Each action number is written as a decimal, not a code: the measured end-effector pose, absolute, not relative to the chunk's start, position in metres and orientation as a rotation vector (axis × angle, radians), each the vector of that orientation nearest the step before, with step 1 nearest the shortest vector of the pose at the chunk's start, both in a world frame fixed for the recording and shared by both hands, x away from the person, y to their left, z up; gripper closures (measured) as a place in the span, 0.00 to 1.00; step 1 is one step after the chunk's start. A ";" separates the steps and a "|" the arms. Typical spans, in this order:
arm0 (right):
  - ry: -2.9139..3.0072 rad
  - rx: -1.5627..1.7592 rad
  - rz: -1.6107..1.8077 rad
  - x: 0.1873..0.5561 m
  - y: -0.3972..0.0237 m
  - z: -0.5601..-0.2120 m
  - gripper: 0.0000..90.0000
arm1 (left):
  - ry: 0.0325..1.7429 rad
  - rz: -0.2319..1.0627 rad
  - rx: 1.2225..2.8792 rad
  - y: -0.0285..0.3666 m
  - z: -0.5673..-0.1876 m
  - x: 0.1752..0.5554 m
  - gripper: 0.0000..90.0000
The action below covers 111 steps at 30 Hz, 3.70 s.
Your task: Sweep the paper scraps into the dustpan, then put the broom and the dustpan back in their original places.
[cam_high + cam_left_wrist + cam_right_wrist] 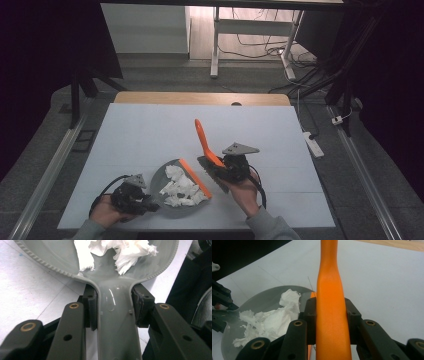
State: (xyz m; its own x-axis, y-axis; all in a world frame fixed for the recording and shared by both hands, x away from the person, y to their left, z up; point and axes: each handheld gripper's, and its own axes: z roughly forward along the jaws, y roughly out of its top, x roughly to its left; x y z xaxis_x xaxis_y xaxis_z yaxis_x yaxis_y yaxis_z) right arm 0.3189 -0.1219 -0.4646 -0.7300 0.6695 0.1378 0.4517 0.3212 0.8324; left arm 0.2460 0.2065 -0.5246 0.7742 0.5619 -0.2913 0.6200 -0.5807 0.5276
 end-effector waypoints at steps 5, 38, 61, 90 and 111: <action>2.347 0.999 1.399 0.322 -0.128 -0.461 0.78 | 0.890 -0.107 2.327 0.208 -0.524 0.246 0.68; 2.357 0.801 1.519 0.323 -0.182 -0.443 0.78 | 1.129 0.093 2.003 0.219 -0.502 0.241 0.68; 2.335 0.883 1.511 0.324 -0.225 -0.446 0.78 | 1.259 0.148 1.840 0.236 -0.500 0.240 0.68; 2.429 0.917 1.463 0.327 -0.215 -0.457 0.78 | 1.458 0.215 1.750 0.244 -0.514 0.244 0.68; 2.503 1.053 1.430 0.332 -0.220 -0.479 0.78 | 1.589 0.213 1.759 0.237 -0.529 0.263 0.68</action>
